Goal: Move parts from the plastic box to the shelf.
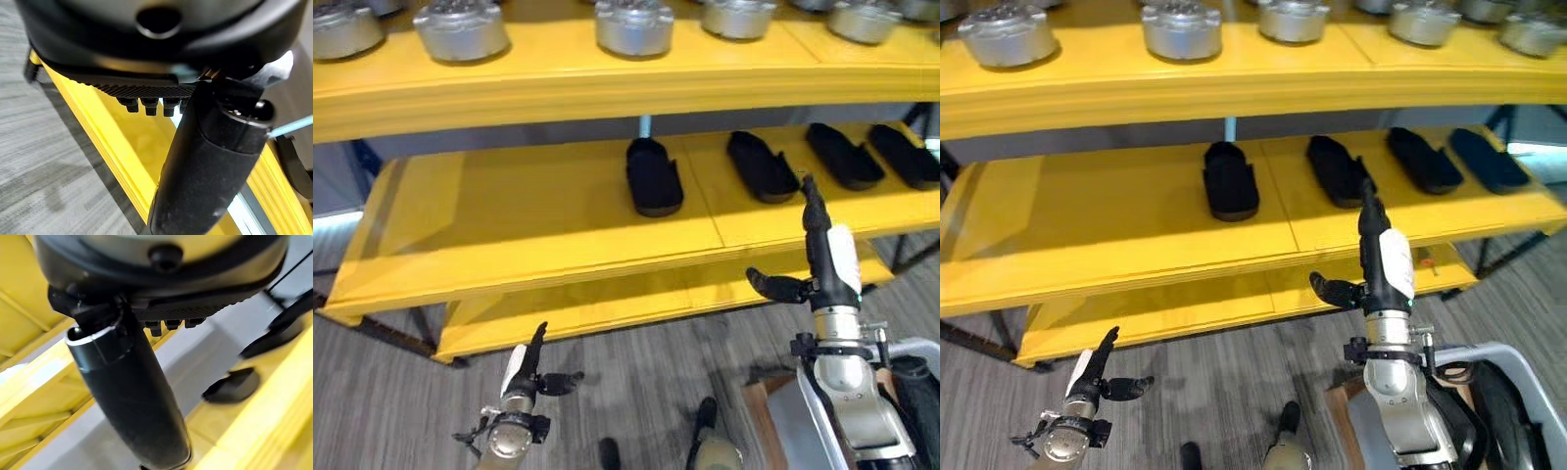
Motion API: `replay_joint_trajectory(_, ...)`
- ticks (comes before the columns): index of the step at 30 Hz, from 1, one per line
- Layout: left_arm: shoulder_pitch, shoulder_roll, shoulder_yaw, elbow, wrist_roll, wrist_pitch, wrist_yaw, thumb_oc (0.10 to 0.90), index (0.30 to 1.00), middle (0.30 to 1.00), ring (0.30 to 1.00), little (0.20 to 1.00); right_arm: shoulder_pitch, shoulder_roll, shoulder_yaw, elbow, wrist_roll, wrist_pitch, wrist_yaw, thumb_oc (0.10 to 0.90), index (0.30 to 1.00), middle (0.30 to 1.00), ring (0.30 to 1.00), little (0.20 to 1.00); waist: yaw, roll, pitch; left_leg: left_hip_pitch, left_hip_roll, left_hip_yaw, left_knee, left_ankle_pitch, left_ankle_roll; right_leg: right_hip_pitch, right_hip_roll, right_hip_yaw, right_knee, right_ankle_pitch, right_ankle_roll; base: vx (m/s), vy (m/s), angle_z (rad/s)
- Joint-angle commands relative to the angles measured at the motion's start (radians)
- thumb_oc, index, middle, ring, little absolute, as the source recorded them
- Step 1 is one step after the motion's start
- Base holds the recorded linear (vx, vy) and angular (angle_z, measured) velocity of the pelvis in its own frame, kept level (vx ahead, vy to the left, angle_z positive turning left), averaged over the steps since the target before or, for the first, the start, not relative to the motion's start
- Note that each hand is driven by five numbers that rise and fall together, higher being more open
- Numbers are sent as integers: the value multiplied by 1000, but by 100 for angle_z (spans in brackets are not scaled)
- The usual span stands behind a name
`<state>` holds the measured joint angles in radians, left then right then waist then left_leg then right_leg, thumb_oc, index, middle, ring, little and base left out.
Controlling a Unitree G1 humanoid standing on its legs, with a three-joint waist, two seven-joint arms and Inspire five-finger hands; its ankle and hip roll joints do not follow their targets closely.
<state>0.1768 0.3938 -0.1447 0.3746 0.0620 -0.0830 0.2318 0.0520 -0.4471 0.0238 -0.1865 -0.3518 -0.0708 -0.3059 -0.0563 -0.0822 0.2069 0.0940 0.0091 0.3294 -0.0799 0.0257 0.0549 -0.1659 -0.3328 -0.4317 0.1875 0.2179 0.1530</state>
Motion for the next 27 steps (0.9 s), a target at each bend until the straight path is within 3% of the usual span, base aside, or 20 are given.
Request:
replay_joint_trajectory(1,-46,44,39,-97,16,-65,33,900,1000,1000,1000,1000,-152,-29,-31,-75,3,-70,-48,900,1000,1000,1000,1000,12,15,-25,51,0,-8,-6,-111,10,47,-62,28,68,-68,83,-94,61,-67)
replay_joint_trajectory(3,-34,43,47,-106,6,-65,31,900,1000,1000,1000,1000,-186,-26,-14,-66,4,-73,-54,900,1000,1000,1000,1000,28,22,-39,39,1,41,-5,-105,16,76,-72,-30,131,-106,71,-120,16,-100)
replay_joint_trajectory(4,-17,44,61,-117,-7,-65,35,900,1000,1000,1000,1000,-233,-24,9,-54,0,-71,-59,900,1000,1000,1000,1000,50,22,-54,25,5,91,-3,-99,17,120,-98,-98,133,-99,75,-96,-16,-135)
replay_joint_trajectory(5,-16,45,64,-119,-8,-65,35,900,1000,1000,1000,1000,-238,-23,12,-51,0,-70,-61,900,1000,1000,1000,1000,50,21,-54,26,5,94,-3,-99,16,122,-96,-97,127,-96,77,-177,-119,-198)
replay_joint_trajectory(6,18,43,95,-133,-29,-65,47,900,1000,1000,1000,1000,-311,-16,48,-40,-9,-61,-72,900,1000,1000,1000,1000,94,16,-70,5,18,184,-3,-85,9,181,-150,-241,94,-32,97,-148,-162,-142)
replay_joint_trajectory(7,26,43,105,-140,-35,-64,46,900,1000,1000,1000,1000,-332,-13,63,-34,-10,-59,-73,900,1000,1000,1000,1000,102,8,-74,-4,25,214,-3,-78,3,199,-161,-275,62,1,104,-150,-160,-250)
replay_joint_trajectory(8,29,44,110,-143,-36,-63,45,900,1000,1000,1000,1000,-337,-11,67,-30,-11,-59,-74,900,1000,1000,1000,1000,102,7,-74,-4,26,218,-4,-75,2,203,-155,-275,45,13,104,-89,-233,-202)
replay_joint_trajectory(10,29,39,121,-116,-35,-58,40,900,1000,1000,1000,1000,-318,-20,62,-42,-8,-55,-61,900,1000,1000,1000,1000,85,-24,-90,-29,69,267,-1,-38,-34,209,-92,-228,-95,20,105,-27,-367,-114)
replay_joint_trajectory(16,28,47,113,-112,-11,-72,28,900,1000,1000,1000,1000,-261,-45,17,-86,-2,-71,-59,900,1000,1000,1000,1000,56,-21,-101,-16,137,323,14,-5,-85,219,-25,-192,-191,-19,89,37,-194,-52)
replay_joint_trajectory(19,37,39,109,-110,-4,-74,17,900,1000,1000,1000,1000,-223,-52,-4,-103,4,-84,-59,900,1000,1000,1000,1000,28,-7,-103,-3,186,360,32,17,-118,218,25,-167,-224,-79,55,34,-207,-41)
replay_joint_trajectory(27,52,20,89,-97,1,-82,-4,900,1000,1000,1000,1000,-180,-68,-43,-123,13,-102,-76,900,1000,1000,1000,1000,-14,36,-90,15,274,421,64,69,-183,212,101,-128,-265,-128,12,26,-151,-33)
